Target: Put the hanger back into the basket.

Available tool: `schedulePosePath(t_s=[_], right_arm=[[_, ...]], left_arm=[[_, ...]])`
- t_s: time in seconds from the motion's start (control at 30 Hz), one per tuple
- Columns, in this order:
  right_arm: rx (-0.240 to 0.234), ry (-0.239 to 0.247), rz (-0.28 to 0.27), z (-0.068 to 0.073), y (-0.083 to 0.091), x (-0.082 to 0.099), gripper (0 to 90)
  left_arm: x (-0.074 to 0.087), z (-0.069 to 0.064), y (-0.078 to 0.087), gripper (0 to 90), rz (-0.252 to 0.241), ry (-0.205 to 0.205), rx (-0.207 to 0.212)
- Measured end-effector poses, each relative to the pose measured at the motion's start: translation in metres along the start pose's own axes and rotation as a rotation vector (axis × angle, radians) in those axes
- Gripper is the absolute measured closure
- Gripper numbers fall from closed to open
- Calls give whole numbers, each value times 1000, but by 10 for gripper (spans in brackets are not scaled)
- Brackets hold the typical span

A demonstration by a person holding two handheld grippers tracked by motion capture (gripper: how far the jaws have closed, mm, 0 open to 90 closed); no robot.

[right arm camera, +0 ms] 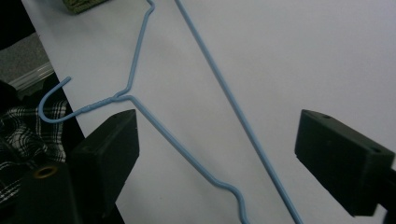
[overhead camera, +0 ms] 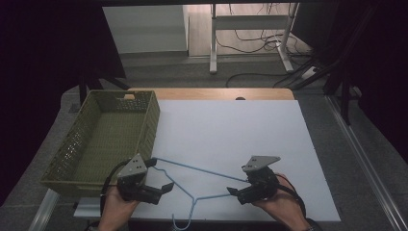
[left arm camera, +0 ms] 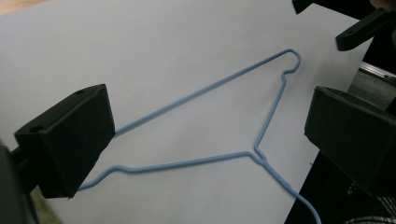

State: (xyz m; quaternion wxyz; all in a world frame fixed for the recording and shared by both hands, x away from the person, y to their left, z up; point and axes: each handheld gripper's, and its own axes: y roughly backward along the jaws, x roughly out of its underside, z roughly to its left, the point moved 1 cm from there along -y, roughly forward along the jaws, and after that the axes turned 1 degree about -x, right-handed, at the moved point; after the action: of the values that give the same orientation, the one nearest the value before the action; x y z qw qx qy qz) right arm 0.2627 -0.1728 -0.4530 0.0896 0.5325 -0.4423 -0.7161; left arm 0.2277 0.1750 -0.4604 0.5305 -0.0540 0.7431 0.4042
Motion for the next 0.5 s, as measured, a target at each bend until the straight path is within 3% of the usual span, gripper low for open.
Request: schedulePosePath(t_s=[0.2, 0.5], right_arm=[[-25, 30, 16, 5, -9, -3, 258], [-68, 82, 41, 14, -26, -7, 340]], left_arm=[[0, -4, -8, 15, -6, -14, -1], [1, -9, -16, 15, -24, -20, 36]])
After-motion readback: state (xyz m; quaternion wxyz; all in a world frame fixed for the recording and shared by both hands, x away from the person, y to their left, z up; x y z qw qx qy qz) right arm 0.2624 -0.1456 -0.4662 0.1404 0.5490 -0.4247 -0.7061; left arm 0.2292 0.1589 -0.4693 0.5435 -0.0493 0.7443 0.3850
